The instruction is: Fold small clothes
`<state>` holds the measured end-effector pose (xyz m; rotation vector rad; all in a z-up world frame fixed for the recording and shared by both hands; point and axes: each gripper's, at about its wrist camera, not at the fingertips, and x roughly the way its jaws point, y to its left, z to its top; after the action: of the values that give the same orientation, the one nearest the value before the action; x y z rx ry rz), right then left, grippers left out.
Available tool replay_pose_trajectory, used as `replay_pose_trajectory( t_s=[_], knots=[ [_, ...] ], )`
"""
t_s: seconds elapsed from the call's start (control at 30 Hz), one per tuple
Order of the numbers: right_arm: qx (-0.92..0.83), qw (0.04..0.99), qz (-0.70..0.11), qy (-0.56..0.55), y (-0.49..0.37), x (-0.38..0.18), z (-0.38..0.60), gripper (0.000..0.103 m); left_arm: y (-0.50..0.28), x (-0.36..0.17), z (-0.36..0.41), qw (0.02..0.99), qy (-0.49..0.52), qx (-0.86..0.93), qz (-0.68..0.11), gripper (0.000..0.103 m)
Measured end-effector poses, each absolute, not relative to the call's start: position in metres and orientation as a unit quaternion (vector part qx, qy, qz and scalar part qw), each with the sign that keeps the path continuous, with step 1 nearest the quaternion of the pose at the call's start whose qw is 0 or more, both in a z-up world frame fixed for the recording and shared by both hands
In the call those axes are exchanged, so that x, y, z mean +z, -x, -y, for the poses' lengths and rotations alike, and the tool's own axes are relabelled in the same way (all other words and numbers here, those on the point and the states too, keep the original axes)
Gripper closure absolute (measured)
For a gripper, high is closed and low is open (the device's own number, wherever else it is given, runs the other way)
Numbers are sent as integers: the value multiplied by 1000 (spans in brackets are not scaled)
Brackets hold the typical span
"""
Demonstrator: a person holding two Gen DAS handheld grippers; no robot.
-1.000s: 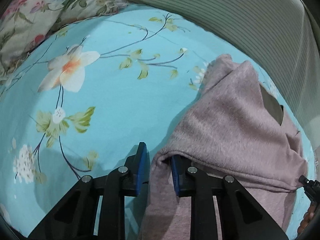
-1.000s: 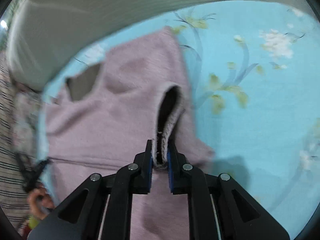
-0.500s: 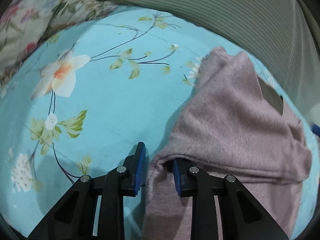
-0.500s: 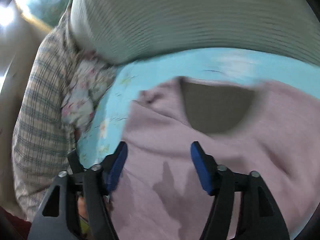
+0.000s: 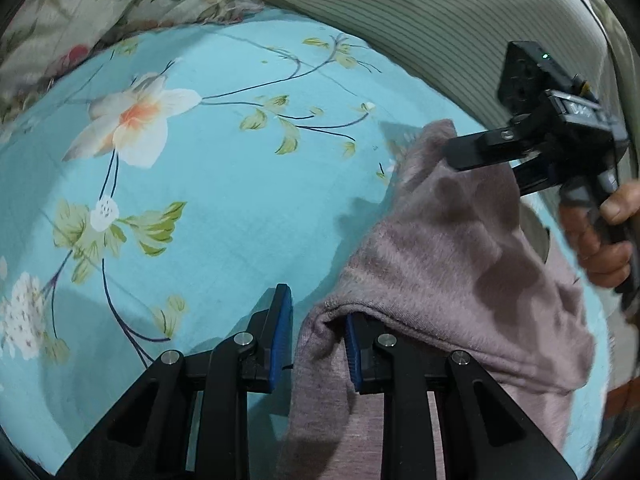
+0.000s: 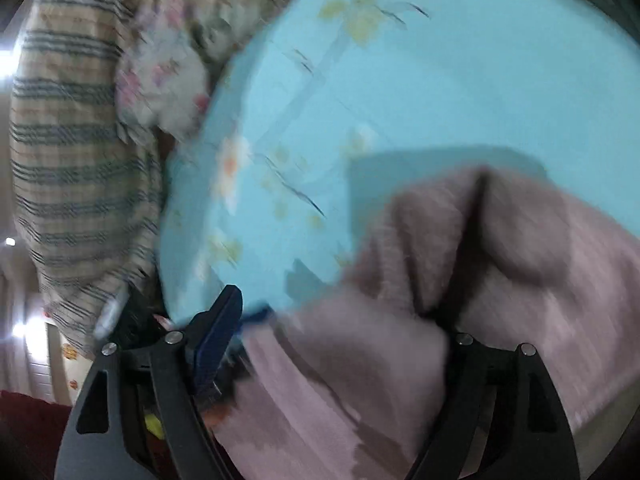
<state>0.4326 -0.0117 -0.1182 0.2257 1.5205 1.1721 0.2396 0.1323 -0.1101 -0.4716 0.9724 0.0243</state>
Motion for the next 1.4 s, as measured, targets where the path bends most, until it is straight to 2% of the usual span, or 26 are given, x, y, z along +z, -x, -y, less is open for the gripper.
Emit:
replay_pose_trajectory(
  t_s=[0.1,0.2,0.3,0.43,0.53,0.57,0.6,0.73,0.8,0.9,0.93,1.17,1.27,1.4],
  knots=[
    [497,595,-599,-201,-446,-112,13,23,-238,-109,-139,852,248,10,-462,78],
    [471,613,-582,-254,-452,-115,17,23,-234,-109,-149,843,284,12,-456,78],
    [455,646,-577,-205,-446,-110,22,23,-226,-111,-159,833,317,14,-453,78],
    [430,678,-582,-125,-439,-99,41,23,-216,-107,-158,836,297,13,-462,79],
    [407,702,-570,-131,-439,-89,75,23,-209,-107,-160,838,286,17,-465,80],
    [408,705,-562,-143,-433,-84,85,23,-207,-108,-164,836,285,22,-467,82],
    [411,707,-555,-151,-426,-77,91,23,-211,-109,-167,834,286,25,-472,88],
    [387,742,-520,-172,-371,-63,132,23,-207,-85,-174,843,297,14,-449,88],
    [351,760,-516,-183,-347,-64,152,27,-217,-67,-165,854,283,-10,-437,88],
    [284,779,-522,-200,-309,-74,196,43,-234,-51,-144,863,264,-54,-428,88],
    [255,786,-526,-201,-296,-77,215,46,-244,-46,-131,865,253,-74,-427,88],
    [86,824,-514,-221,-238,-81,349,48,-292,-63,-96,871,160,-76,-459,80],
    [32,834,-498,-236,-224,-76,395,48,-305,-97,-120,847,166,-50,-502,77],
    [39,839,-487,-240,-223,-71,413,48,-295,-85,-132,846,173,-42,-502,79]
  ],
)
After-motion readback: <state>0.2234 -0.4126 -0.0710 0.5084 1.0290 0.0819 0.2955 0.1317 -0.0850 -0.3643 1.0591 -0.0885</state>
